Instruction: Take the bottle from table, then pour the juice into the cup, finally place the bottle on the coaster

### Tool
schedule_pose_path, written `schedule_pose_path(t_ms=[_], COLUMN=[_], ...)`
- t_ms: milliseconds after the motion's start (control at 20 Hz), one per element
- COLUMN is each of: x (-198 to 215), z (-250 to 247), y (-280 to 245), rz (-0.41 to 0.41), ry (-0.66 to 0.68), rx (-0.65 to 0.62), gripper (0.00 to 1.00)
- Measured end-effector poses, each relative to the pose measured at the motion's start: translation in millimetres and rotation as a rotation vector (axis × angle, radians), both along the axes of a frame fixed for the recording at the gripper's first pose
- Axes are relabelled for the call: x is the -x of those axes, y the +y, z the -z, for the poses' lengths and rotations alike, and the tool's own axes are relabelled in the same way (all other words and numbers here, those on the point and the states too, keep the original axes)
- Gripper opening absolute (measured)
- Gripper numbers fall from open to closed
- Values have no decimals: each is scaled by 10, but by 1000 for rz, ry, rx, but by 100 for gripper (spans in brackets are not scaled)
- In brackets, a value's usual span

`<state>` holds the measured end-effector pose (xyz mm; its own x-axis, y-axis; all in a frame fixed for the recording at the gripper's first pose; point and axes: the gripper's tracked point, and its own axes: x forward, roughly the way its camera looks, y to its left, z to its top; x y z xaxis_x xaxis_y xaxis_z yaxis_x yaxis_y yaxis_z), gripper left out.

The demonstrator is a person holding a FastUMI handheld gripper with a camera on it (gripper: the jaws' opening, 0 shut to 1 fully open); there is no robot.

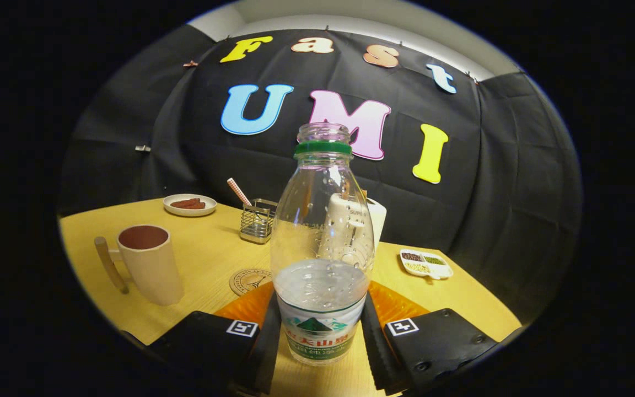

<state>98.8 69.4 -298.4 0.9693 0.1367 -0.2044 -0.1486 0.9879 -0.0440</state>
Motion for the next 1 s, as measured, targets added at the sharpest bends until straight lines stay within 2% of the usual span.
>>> schedule_pose_path(t_ms=[200, 400, 550, 1000], x=[-18, -14, -13, 48], z=[-247, -635, -798, -779], y=[-20, 101, 197, 555], rz=[-17, -82, -91, -190], ry=[-23, -61, -61, -44], rx=[130, 302, 373, 674], gripper=[69, 69, 69, 69])
